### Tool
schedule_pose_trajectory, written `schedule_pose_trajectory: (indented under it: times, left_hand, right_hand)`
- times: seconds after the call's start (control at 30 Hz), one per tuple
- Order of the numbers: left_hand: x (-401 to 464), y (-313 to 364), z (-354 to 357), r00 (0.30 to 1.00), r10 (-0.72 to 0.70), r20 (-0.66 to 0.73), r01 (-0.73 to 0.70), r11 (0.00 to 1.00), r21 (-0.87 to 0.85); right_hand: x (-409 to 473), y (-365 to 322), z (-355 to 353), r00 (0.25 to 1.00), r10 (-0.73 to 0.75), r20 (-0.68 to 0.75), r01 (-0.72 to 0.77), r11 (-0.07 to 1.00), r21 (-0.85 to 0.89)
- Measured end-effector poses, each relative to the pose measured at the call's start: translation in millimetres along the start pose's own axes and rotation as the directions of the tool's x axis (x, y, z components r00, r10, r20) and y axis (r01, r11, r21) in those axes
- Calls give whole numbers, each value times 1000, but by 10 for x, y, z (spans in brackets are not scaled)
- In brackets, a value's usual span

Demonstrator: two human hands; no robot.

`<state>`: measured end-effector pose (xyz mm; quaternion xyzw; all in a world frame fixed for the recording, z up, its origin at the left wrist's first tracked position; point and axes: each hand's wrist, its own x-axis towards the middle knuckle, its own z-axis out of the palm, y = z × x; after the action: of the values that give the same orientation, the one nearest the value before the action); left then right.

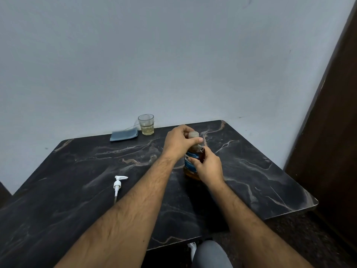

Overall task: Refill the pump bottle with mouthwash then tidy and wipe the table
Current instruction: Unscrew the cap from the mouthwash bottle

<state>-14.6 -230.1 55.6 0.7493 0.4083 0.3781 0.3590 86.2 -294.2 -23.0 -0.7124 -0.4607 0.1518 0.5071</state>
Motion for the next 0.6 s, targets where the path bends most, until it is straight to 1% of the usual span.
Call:
schedule_pose_trajectory:
  times: [0.07,0.13,0.2,0.3,0.33,0.47,0.6]
  left_hand:
    - [-16,34,57,997,-14,-79,17,999,41]
    - [-24,72,101,996,-28,-88,33,998,52]
    - [-10,84,124,1000,-11,-19,11,999,30]
    - [-26,67,112,990,11,144,-6,999,-32]
    - [-35,50,101,986,13,165,-5,999,-47]
    - [-65,-62,30,993,8,121,7,992,-123]
    - [-94,-127,-10,999,21,36,-16,991,-136]
  right_hand:
    - [3,3,2,1000,0,-2,0,1000,2]
    - [7,3,-6,1000,-1,4,1,1000,1]
    - [12,-2,-18,1000,-6,5,6,1000,1]
    - [21,-6,-20,1000,-12,6,11,1000,7]
    - [25,-1,-17,1000,-14,4,14,1000,3]
    - [22,15,-12,1000,-17,-3,17,1000,-8]
    - [11,8,-17,1000,-23,-6,23,1000,4]
